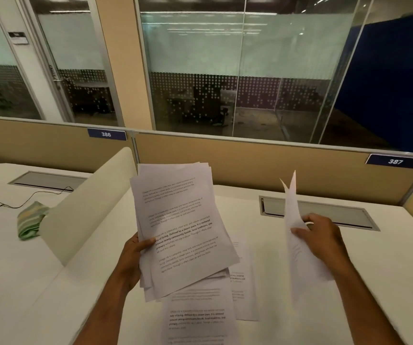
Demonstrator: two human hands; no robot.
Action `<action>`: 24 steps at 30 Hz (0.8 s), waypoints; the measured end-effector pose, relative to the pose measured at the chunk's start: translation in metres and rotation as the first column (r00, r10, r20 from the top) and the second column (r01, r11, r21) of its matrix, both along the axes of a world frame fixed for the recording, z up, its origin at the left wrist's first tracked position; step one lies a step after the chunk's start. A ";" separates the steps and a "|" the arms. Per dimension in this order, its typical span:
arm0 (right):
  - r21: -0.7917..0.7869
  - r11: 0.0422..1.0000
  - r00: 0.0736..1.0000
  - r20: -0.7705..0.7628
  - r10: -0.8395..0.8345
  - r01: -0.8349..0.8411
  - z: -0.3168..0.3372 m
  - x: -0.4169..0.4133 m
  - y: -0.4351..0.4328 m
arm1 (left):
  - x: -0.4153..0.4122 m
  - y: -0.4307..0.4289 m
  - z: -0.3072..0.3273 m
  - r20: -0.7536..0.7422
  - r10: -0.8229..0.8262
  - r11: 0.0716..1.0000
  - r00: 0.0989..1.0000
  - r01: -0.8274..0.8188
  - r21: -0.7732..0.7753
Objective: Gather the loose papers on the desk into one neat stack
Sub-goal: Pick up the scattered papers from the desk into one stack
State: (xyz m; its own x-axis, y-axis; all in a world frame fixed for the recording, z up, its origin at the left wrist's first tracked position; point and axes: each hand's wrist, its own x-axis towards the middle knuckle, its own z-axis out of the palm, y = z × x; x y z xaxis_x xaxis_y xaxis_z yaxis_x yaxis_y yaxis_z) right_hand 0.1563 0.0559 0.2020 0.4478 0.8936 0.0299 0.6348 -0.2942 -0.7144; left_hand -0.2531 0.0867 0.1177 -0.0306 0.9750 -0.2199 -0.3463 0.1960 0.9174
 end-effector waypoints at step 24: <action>0.100 0.973 0.751 -0.621 0.226 -0.210 -0.042 -0.156 0.032 | -0.004 -0.004 0.012 0.028 -0.040 0.999 0.999 0.040 0.028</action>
